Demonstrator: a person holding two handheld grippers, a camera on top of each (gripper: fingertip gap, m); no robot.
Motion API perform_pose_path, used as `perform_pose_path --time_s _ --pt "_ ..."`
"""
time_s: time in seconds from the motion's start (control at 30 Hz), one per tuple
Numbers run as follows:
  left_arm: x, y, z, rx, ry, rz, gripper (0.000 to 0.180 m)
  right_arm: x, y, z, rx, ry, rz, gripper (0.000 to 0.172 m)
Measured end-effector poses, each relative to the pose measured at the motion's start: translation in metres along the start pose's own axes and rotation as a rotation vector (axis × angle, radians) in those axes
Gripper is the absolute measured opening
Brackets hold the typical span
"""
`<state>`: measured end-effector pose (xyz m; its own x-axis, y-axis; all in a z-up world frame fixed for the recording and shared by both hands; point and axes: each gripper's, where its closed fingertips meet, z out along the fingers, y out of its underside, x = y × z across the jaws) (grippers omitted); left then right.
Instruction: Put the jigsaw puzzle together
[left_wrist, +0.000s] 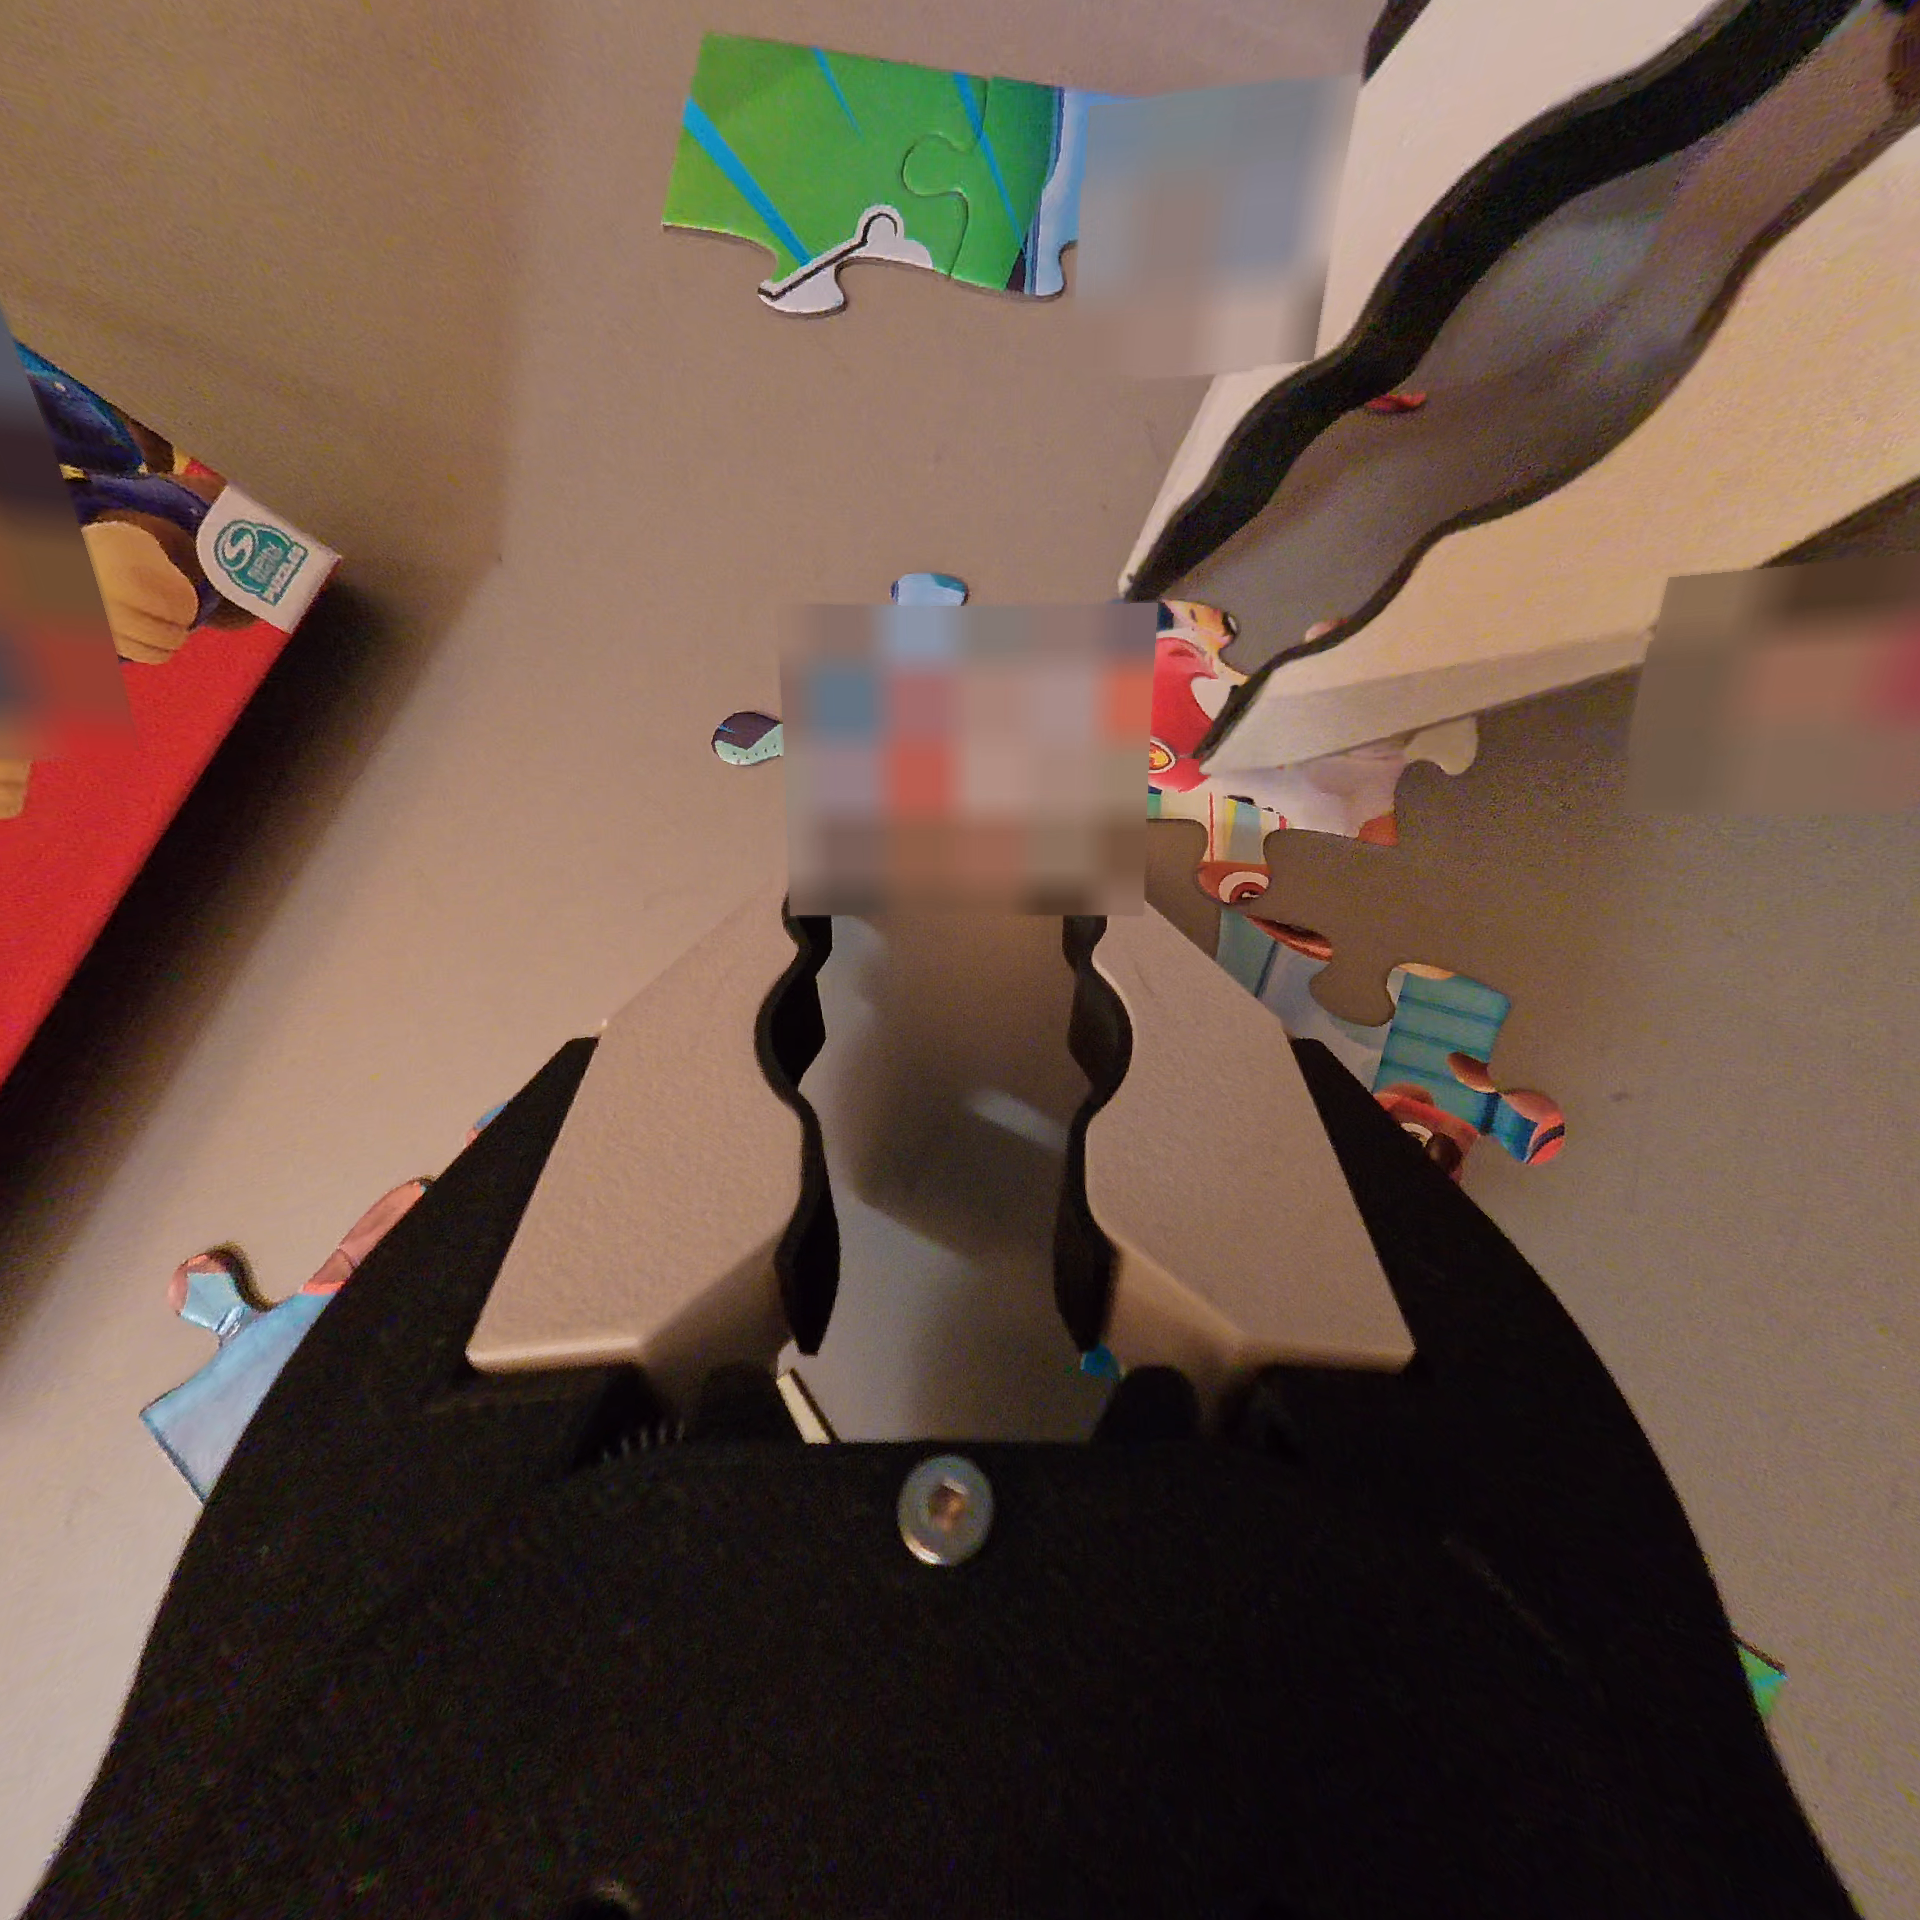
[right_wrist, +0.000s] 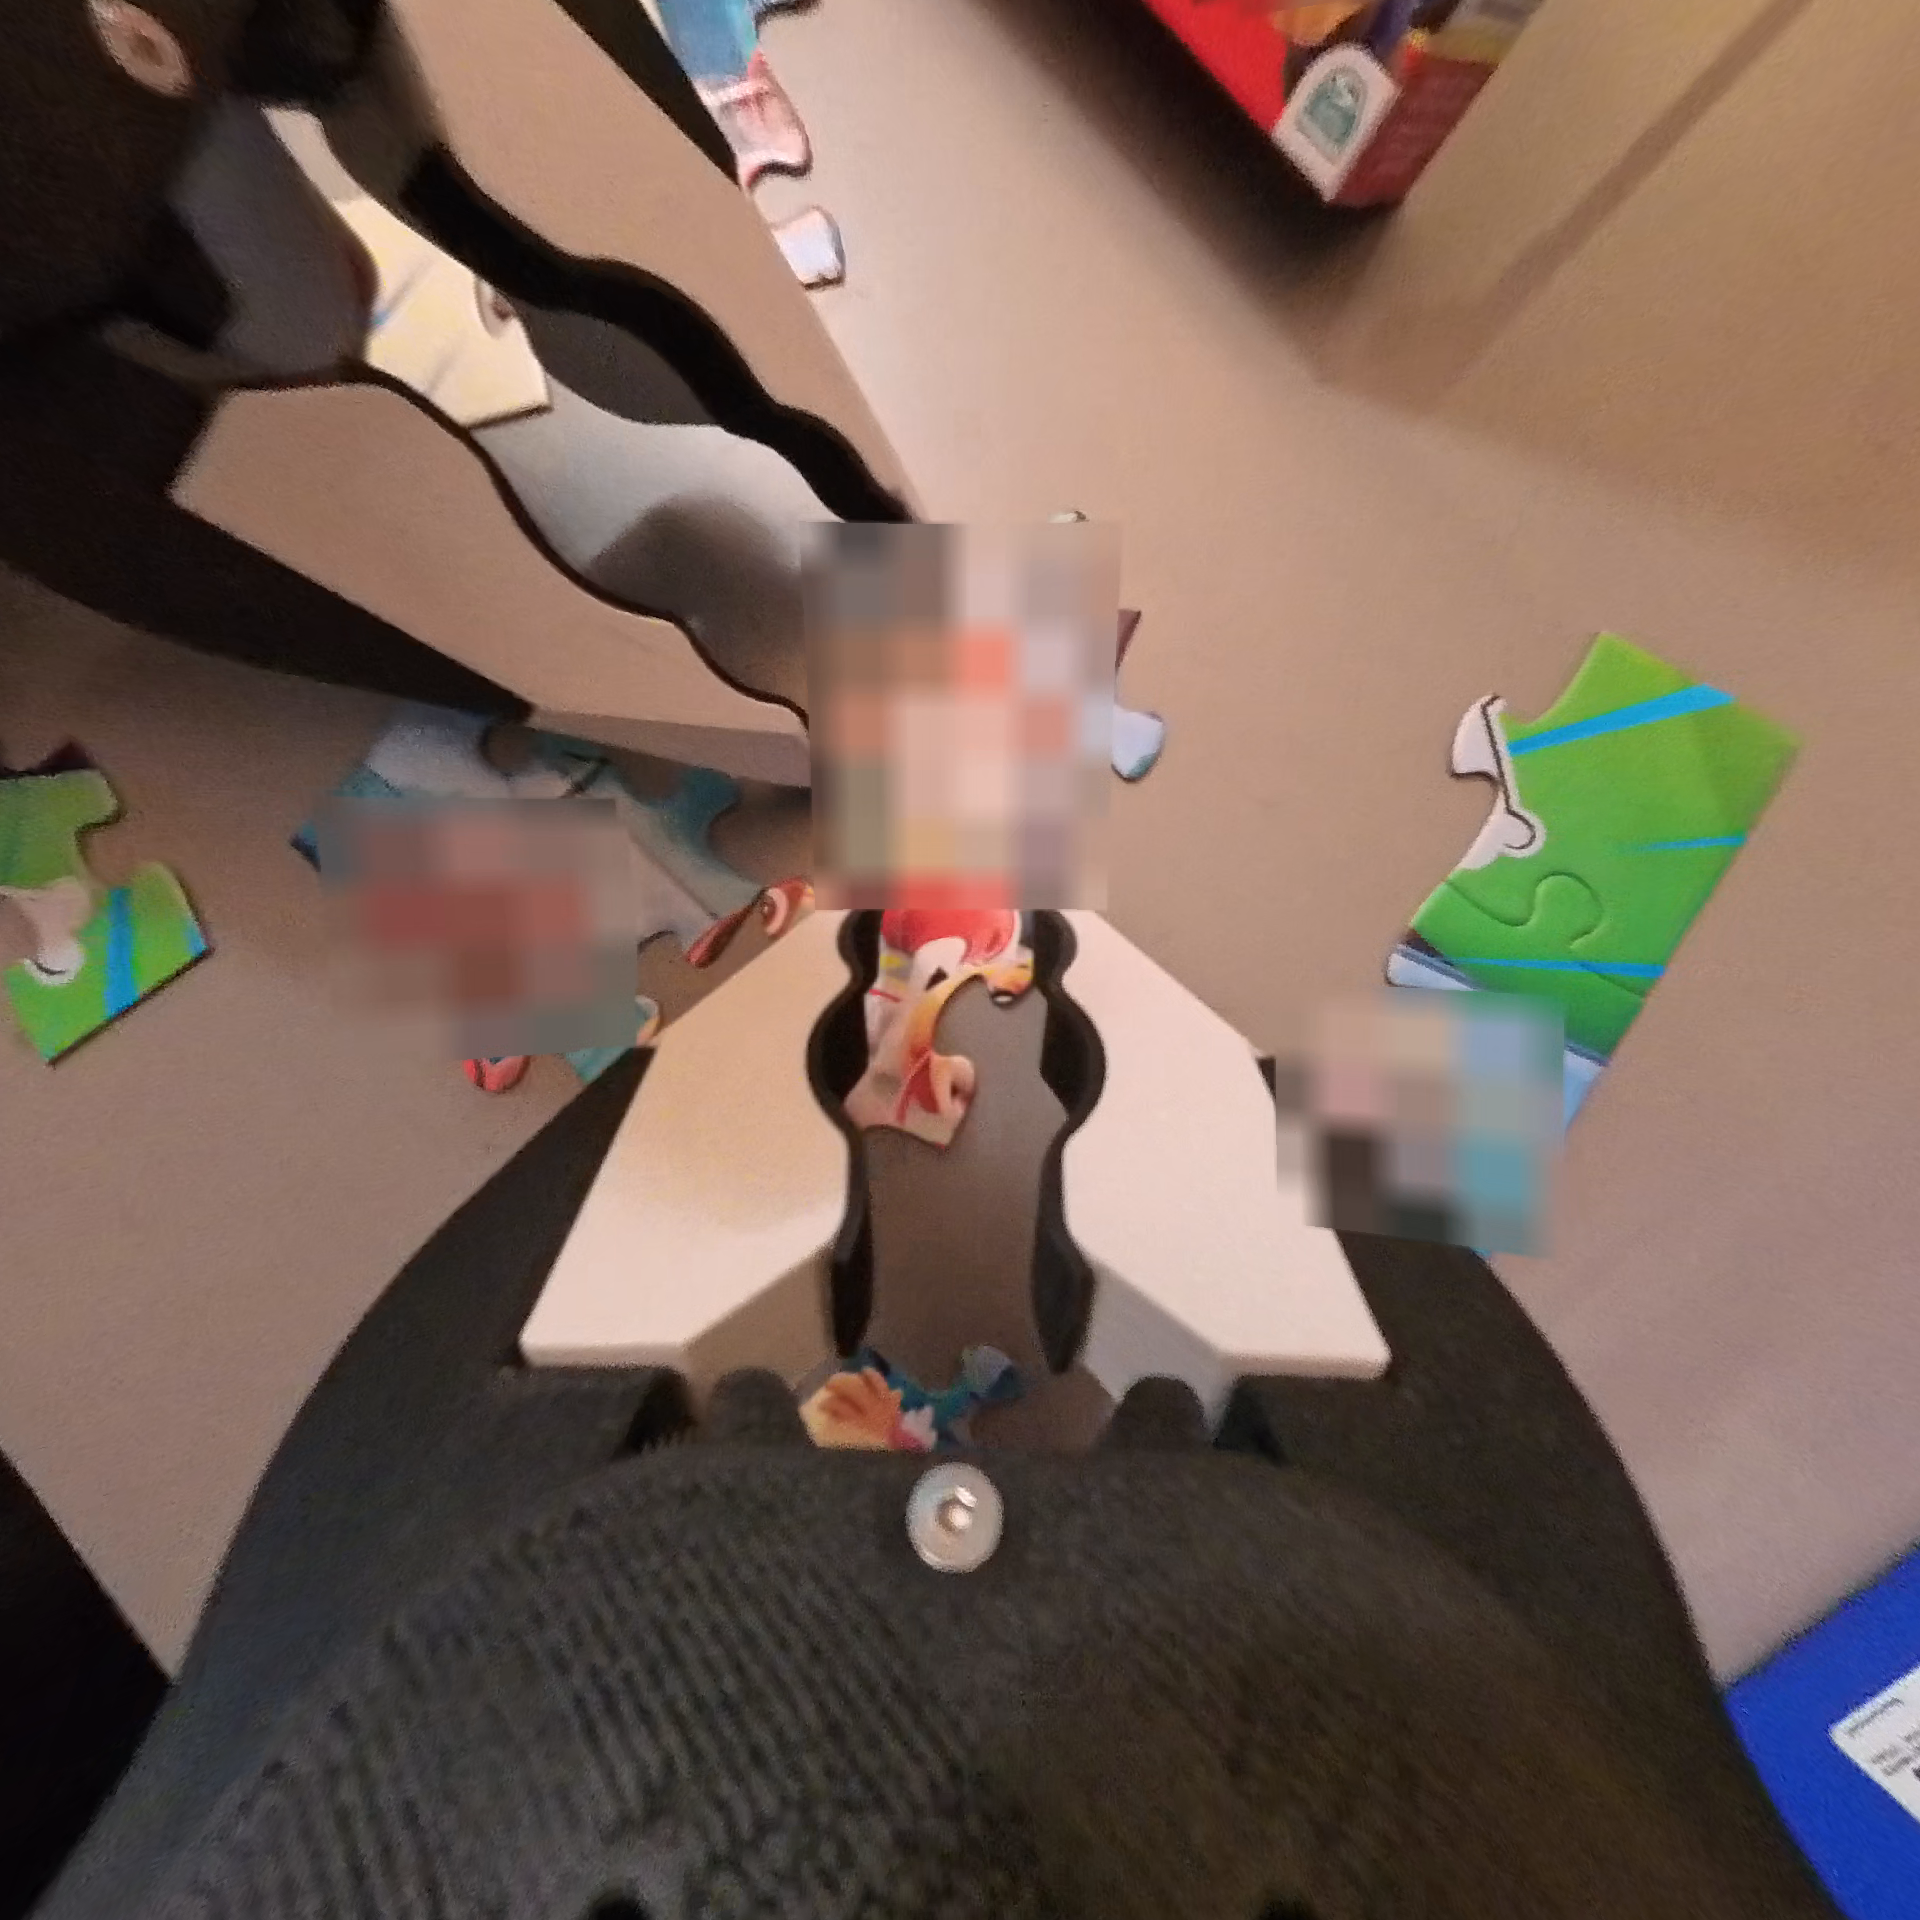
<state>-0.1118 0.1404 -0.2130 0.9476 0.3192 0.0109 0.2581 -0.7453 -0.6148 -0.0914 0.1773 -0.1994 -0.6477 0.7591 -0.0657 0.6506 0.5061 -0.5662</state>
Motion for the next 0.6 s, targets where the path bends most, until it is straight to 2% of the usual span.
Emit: perform_pose_path --time_s 0.43,0.6 --pt "0.0012 -0.0046 0.0025 0.012 0.042 -0.003 0.041 -0.008 0.003 0.0069 -0.009 -0.026 -0.043 0.021" --pt "0.0011 -0.0052 0.0031 0.013 0.041 0.001 0.04 -0.0053 0.0023 0.0079 -0.024 0.018 -0.074 0.022"
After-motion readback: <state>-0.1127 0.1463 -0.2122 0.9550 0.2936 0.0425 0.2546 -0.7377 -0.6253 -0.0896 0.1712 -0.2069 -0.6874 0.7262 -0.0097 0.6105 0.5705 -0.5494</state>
